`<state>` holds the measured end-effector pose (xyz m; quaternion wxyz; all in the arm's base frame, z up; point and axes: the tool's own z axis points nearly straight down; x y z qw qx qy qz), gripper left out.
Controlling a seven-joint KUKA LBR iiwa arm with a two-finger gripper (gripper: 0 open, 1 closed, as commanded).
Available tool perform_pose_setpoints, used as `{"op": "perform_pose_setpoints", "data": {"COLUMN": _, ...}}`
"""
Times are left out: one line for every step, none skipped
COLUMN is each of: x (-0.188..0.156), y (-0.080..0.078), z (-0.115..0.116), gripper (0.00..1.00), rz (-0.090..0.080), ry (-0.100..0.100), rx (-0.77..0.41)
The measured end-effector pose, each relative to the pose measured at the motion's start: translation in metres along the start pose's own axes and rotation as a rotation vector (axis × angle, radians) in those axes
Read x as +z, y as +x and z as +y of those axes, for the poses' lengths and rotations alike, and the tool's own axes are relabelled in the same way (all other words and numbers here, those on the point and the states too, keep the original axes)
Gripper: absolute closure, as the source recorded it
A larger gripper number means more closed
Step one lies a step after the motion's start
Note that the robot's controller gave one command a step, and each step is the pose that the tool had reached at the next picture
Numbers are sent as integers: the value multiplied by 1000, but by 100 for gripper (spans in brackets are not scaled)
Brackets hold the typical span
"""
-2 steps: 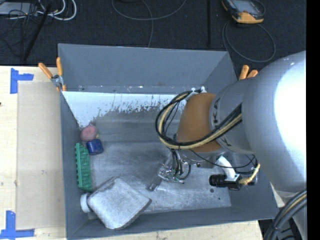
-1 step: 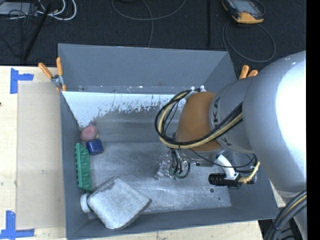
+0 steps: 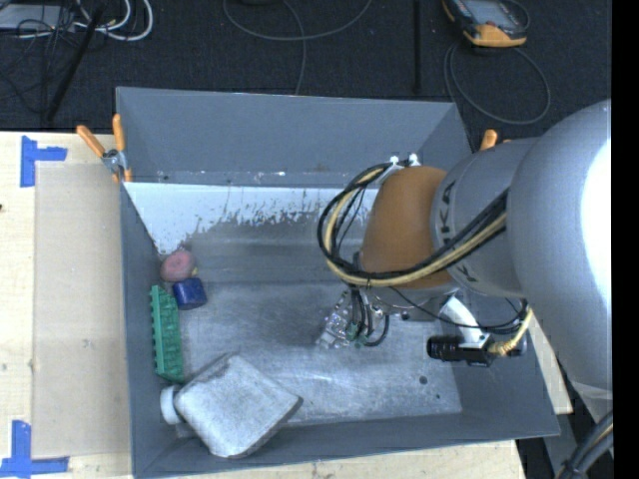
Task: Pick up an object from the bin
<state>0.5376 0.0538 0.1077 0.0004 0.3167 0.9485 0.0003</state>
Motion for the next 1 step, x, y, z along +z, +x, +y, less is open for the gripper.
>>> {"op": "perform_pose_setpoints", "data": {"x": -85, "y": -1, "z": 1, "gripper": 100, "rz": -4, "ry": -3, "rx": -3}}
